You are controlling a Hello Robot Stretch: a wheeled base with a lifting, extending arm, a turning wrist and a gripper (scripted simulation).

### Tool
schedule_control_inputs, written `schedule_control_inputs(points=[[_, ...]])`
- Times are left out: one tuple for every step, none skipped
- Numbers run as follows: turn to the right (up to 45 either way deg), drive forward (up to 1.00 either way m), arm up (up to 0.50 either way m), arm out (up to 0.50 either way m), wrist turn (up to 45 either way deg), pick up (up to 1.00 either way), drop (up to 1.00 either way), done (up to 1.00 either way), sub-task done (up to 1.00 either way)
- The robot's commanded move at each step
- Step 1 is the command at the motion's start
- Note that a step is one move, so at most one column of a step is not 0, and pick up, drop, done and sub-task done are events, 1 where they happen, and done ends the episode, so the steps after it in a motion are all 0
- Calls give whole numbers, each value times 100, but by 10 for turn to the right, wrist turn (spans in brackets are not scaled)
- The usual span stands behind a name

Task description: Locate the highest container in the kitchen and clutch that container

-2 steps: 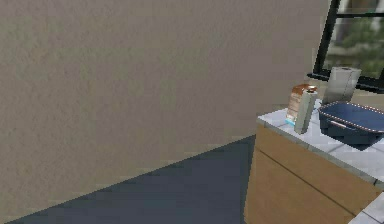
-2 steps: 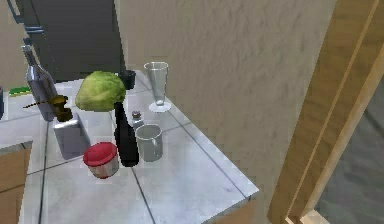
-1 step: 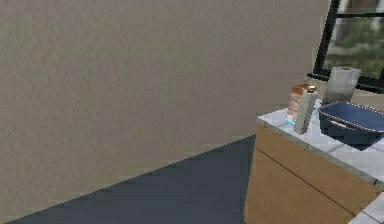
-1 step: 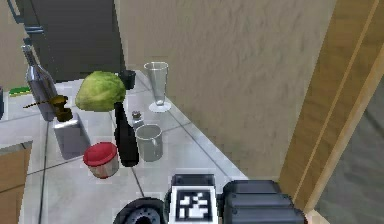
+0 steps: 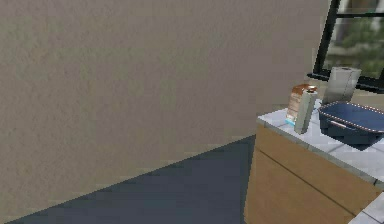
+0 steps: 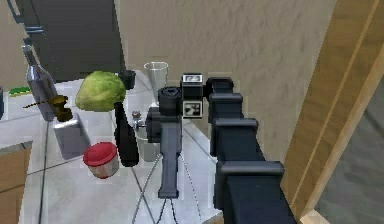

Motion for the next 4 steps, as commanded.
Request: schedule_control_inputs(points=[[0, 0, 0, 0, 450, 0, 0, 0, 0], [0, 0, 0, 0, 450, 0, 0, 0, 0], [0, 0, 0, 0, 450, 0, 0, 0, 0], [0, 0, 0, 0, 180, 0, 0, 0, 0]])
